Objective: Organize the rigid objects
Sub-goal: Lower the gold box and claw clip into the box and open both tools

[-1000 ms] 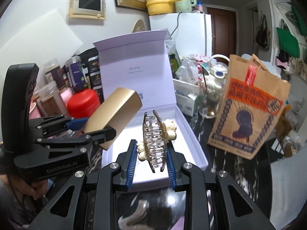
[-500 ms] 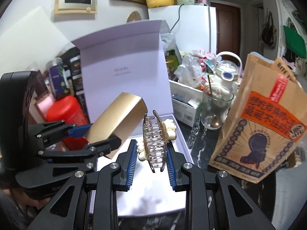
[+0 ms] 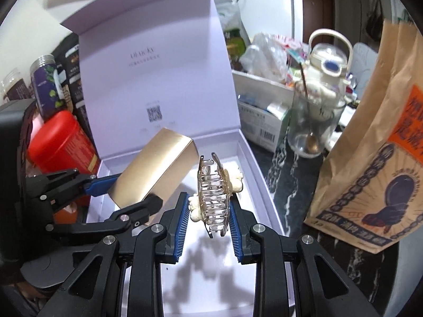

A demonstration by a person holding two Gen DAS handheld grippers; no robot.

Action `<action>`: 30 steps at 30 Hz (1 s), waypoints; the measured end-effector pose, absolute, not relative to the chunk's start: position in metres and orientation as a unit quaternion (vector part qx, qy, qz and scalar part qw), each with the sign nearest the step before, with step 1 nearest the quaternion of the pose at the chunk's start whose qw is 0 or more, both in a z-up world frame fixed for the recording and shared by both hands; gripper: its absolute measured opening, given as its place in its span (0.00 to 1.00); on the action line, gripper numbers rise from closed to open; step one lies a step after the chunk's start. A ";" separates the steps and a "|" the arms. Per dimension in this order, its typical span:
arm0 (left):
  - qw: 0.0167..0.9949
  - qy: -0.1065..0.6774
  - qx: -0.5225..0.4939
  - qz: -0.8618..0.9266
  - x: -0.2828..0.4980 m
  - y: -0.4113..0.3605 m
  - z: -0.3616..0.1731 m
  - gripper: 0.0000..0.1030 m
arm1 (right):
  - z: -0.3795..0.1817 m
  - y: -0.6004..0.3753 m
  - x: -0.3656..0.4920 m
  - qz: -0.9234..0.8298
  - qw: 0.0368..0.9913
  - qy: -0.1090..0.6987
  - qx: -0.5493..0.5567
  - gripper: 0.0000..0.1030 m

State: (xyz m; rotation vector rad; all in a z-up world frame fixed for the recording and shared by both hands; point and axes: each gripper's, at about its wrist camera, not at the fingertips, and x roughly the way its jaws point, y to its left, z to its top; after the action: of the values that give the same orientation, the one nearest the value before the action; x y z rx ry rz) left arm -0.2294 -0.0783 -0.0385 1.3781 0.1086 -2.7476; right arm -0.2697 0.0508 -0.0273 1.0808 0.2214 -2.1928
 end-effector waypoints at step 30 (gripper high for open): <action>0.049 0.020 0.445 -0.894 -0.229 -0.069 -0.018 0.43 | -0.004 0.092 -0.250 -0.871 0.271 0.094 0.398 0.64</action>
State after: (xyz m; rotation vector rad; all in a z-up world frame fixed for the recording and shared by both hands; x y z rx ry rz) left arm -0.2286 -0.0692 -0.0183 1.3546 0.0616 -2.7250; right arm -0.2500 0.0915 -0.0039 1.0718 0.2522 -2.3475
